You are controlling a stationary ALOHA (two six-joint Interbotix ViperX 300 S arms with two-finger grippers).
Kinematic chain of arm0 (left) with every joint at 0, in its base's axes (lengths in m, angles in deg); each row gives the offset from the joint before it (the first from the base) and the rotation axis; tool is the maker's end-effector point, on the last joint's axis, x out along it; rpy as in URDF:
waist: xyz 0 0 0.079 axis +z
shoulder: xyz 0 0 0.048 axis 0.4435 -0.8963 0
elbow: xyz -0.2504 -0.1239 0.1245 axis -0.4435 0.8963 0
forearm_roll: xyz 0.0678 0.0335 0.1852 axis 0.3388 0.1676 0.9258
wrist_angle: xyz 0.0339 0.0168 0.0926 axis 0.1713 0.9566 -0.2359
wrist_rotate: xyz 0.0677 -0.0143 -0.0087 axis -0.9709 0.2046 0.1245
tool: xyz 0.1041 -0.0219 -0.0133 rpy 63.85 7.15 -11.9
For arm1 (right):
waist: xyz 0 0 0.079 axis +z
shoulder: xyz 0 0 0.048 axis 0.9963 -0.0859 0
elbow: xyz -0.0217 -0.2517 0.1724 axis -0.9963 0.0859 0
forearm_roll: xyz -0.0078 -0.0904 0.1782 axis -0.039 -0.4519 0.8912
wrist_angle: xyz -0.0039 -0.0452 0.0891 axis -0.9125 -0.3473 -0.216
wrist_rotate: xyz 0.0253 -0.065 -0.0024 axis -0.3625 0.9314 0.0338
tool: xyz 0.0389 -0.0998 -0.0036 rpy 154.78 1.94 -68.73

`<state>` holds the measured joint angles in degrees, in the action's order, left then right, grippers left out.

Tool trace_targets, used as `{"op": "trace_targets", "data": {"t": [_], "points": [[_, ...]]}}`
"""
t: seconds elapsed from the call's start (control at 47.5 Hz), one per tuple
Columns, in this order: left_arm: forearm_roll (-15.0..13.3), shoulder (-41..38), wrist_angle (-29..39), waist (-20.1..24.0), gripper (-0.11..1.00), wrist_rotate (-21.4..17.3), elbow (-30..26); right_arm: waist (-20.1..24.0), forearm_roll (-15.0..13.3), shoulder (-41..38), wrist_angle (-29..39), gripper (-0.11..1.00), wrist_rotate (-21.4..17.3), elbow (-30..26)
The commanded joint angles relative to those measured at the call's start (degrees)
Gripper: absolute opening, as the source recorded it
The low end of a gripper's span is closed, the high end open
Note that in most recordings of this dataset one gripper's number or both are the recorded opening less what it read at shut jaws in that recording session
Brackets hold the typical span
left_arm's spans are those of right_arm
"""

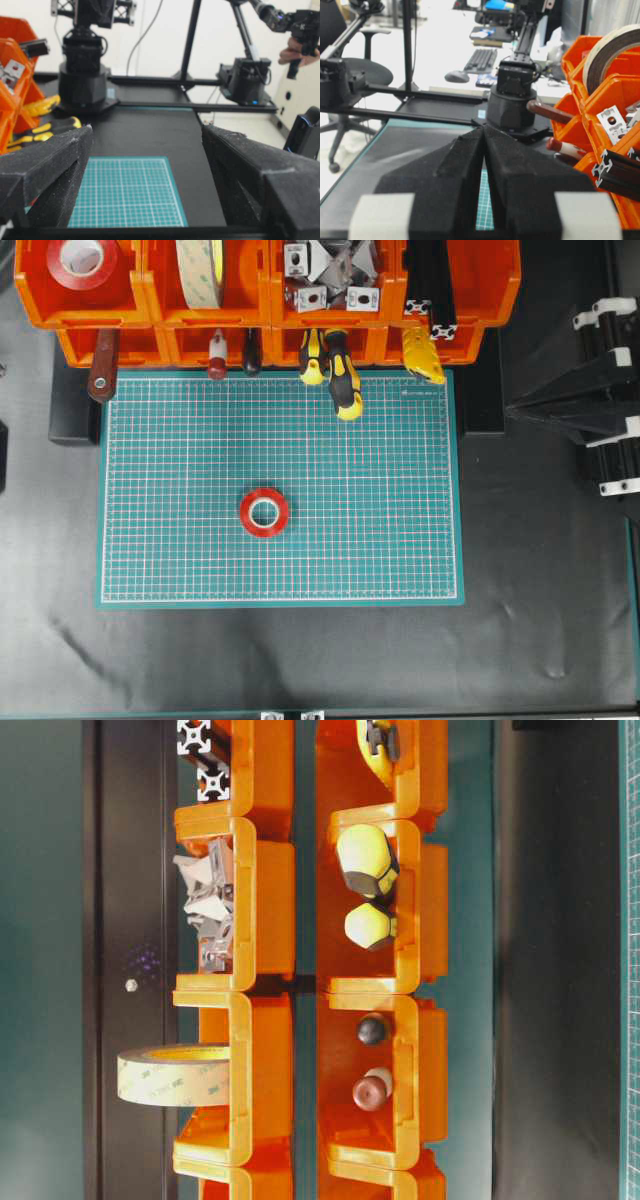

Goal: Pick vinyl tape from container rack with left arm.

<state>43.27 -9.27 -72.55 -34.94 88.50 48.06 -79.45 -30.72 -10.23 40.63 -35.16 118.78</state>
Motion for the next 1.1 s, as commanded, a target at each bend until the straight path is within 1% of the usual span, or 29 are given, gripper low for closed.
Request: {"op": "trace_targets", "data": {"t": [0.0, 0.232, 0.379, 0.484, 0.674, 0.906, 1.074], "points": [[0.00, -0.79, -0.18, 0.09, 0.85, 0.00, -0.62, -0.18, 0.09, -0.35, 0.44, 0.00, -0.26, -0.35], [0.00, -1.32, 0.79, 0.09, 0.85, -0.53, -0.18, -0.09, 0.26, -1.14, 0.88, 0.00, -0.26, 0.70], [0.00, -1.93, 6.24, 0.44, 0.85, 0.09, -0.09, -0.09, 0.26, -1.14, 1.23, 0.00, -0.09, 0.70], [0.00, -1.49, 8.17, 0.53, 0.85, 0.18, -0.26, -0.09, 0.18, -0.88, 0.88, 0.00, 0.18, 0.62], [0.00, -1.05, 8.44, 0.70, 0.85, 0.00, -0.44, 0.00, 0.26, -0.97, 1.67, 0.00, -0.09, 0.70], [0.00, -2.55, 8.17, 0.53, 0.85, 0.09, 0.09, 0.00, 0.26, -1.23, 2.11, 0.00, -0.35, 0.70], [0.00, -2.02, 8.17, 0.70, 0.85, -0.79, -0.09, 0.09, 0.26, -1.14, 2.11, 0.00, -0.53, 0.70]]}}
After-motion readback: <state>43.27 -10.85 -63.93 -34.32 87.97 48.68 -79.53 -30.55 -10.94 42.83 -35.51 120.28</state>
